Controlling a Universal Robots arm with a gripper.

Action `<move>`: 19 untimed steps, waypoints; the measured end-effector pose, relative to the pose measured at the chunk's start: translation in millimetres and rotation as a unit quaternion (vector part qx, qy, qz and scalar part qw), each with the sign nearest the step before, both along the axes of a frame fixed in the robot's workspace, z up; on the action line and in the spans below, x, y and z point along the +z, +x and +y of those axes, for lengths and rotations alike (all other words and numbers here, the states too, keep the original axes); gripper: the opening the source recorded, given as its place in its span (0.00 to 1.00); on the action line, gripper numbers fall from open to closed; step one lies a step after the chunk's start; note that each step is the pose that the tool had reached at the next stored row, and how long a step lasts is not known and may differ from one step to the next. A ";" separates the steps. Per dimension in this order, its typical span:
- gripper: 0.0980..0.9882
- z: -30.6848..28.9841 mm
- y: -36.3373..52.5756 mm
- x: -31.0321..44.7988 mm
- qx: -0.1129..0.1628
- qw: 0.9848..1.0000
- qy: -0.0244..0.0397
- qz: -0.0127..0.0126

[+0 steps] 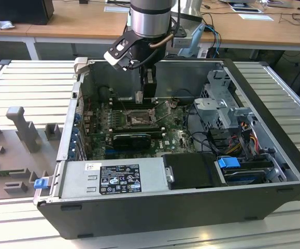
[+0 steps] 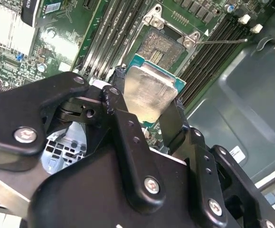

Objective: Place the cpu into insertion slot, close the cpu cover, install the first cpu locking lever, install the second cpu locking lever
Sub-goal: 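Place the cpu into insertion slot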

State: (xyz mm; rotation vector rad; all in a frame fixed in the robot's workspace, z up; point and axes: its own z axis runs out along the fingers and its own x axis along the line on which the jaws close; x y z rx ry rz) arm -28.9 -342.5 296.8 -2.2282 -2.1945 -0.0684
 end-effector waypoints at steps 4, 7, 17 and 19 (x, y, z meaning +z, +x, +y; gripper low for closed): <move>0.49 4.3 -3.3 -7.2 0.000 1.000 0.000 0.000; 0.49 6.2 -5.7 -14.5 0.000 1.000 0.000 0.000; 0.49 12.9 -9.8 -32.0 0.004 1.000 0.000 0.000; 0.49 12.9 -9.9 -37.1 0.006 1.000 0.000 0.000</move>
